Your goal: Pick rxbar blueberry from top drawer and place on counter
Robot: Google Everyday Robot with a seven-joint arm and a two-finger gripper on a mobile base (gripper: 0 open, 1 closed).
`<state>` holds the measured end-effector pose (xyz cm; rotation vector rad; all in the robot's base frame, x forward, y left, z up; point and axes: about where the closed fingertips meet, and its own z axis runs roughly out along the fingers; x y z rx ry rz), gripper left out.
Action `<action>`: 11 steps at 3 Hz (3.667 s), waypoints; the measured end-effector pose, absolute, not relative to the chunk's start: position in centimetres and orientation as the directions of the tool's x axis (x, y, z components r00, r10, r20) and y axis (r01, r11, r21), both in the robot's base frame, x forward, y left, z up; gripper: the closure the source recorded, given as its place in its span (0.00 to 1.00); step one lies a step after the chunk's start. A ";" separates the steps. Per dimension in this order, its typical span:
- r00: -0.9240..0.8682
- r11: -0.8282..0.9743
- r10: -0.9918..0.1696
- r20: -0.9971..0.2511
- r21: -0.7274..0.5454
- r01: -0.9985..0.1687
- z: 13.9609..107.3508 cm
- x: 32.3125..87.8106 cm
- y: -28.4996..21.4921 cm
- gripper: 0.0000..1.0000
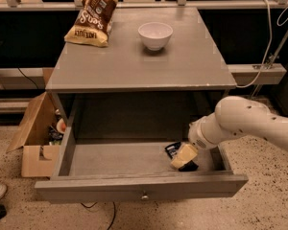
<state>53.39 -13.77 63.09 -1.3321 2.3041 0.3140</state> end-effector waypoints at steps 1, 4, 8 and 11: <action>-0.444 0.520 -0.753 -0.486 -0.025 -0.854 61.0 53.2 -14.0 0.00; -0.475 0.541 -0.743 -0.472 -0.005 -0.841 58.3 52.7 -13.7 0.50; -0.279 0.480 -0.661 -0.696 -0.107 -0.871 73.8 53.1 -14.8 1.00; -0.060 0.393 -0.664 -0.745 -0.280 -0.876 83.2 53.8 -16.3 1.00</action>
Offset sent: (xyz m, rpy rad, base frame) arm -0.0049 -0.0047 -0.0567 -0.0011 0.0420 -0.0451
